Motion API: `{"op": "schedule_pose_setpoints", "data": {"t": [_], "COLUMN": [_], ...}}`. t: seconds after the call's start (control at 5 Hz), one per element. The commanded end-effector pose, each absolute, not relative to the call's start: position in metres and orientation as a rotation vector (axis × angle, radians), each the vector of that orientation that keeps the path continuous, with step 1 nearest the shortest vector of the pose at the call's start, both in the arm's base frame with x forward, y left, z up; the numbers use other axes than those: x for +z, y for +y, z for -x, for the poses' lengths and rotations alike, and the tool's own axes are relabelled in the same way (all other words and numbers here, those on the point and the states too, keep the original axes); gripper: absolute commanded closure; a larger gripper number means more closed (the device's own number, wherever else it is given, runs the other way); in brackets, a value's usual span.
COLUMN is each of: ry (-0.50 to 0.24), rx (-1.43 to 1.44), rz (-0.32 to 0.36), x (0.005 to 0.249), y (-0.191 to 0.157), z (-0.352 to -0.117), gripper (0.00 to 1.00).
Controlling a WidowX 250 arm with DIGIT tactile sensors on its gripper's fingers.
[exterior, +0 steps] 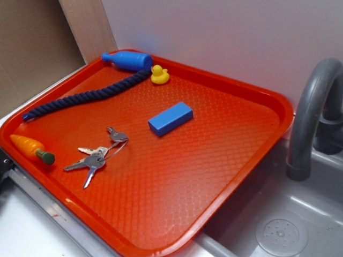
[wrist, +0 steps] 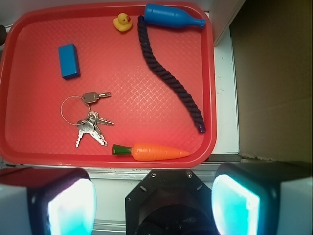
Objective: Grab the yellow duck.
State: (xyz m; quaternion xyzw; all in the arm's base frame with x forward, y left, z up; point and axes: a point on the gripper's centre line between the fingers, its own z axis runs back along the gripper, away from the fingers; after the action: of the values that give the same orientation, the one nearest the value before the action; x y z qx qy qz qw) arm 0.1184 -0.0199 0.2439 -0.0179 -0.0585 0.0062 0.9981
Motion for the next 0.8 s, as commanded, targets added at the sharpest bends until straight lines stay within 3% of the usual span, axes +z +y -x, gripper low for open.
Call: {"op": "schedule_pose_setpoints", "data": {"t": [0.0,0.4,0.6], "ry": [-0.117,-0.239,-0.311], "rx": [0.012,-0.208,-0.370], "rz": [0.036,0.057,0.020], "x": [0.244,0.203,0.166], "y": [-0.020,-0.061,-0.079], "z": [-0.118,-0.217,-0.264], "gripper": [0.00,0.00,0.00]}}
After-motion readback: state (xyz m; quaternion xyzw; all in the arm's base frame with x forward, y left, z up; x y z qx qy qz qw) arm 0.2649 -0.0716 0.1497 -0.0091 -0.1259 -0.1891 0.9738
